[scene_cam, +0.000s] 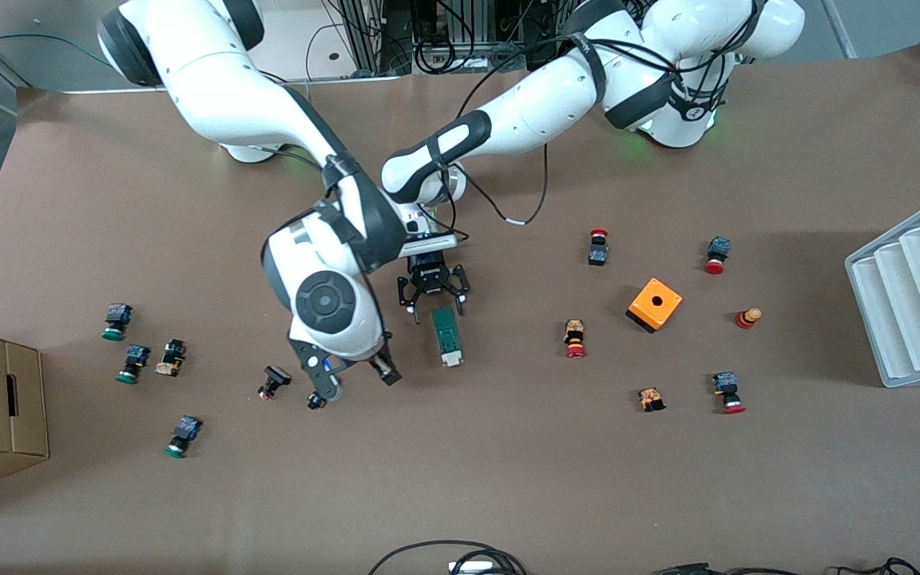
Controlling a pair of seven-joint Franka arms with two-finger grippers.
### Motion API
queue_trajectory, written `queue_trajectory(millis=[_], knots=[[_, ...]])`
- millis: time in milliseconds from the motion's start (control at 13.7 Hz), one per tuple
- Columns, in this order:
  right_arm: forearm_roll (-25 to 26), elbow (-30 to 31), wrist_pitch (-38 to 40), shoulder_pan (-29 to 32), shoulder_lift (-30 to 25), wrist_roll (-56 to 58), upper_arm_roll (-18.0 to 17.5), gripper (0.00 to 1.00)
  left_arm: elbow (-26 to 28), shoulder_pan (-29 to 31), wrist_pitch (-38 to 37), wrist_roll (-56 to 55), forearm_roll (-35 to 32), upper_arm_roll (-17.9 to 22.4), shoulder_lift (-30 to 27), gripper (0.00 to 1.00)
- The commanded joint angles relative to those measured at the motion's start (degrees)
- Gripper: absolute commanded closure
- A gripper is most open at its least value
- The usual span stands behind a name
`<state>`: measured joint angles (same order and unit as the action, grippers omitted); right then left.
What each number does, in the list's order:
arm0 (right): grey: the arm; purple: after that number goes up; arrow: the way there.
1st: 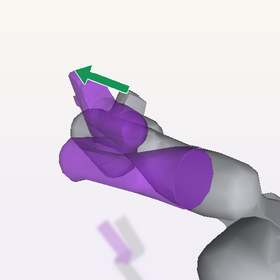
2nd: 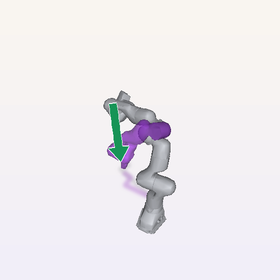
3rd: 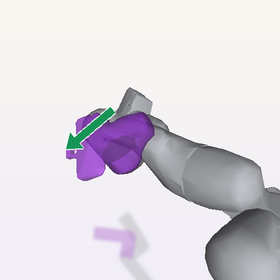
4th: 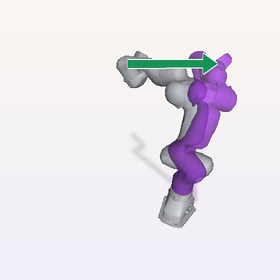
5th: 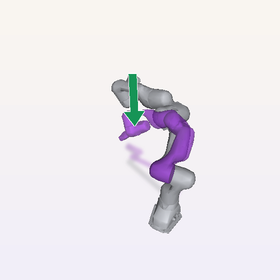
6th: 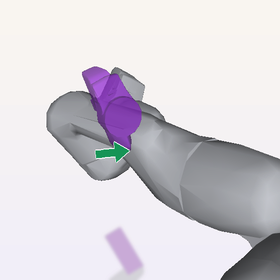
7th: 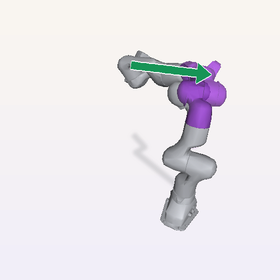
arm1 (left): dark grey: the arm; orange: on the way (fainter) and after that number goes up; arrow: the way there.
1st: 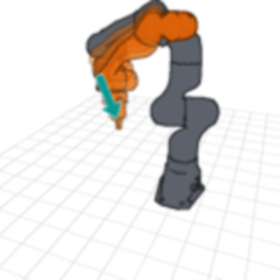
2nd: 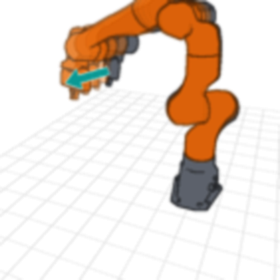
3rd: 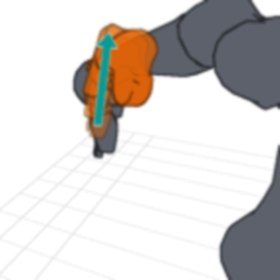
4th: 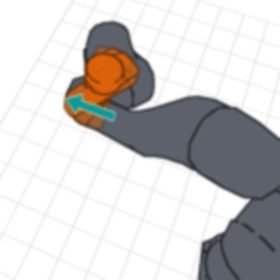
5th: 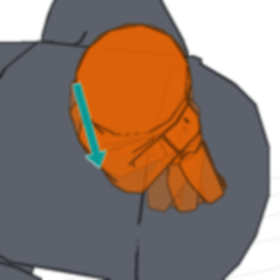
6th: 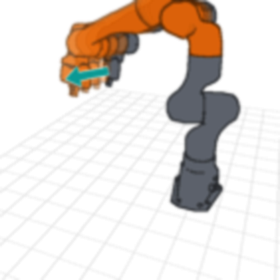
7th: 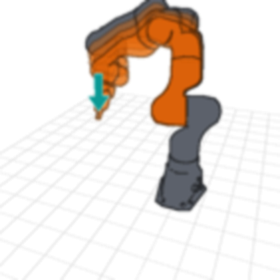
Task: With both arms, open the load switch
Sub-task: 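Grasp the green switch base with the right gripper while the left gripper lowers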
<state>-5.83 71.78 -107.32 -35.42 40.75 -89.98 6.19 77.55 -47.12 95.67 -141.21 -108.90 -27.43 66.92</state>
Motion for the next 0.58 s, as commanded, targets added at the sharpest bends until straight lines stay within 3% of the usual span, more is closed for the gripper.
queue_trajectory(millis=[0,512], knots=[[-4.2,-5.3,-2.1,-0.4,4.9,-7.7,0.5,0.00,-3.3,-1.2,-0.7,1.7,-0.7,0.4,2.1,0.00],[-10.4,-12.3,-5.0,-1.3,12.7,-18.9,0.8,0.00,-2.8,-2.9,-1.4,1.8,1.0,0.3,2.8,0.00]])
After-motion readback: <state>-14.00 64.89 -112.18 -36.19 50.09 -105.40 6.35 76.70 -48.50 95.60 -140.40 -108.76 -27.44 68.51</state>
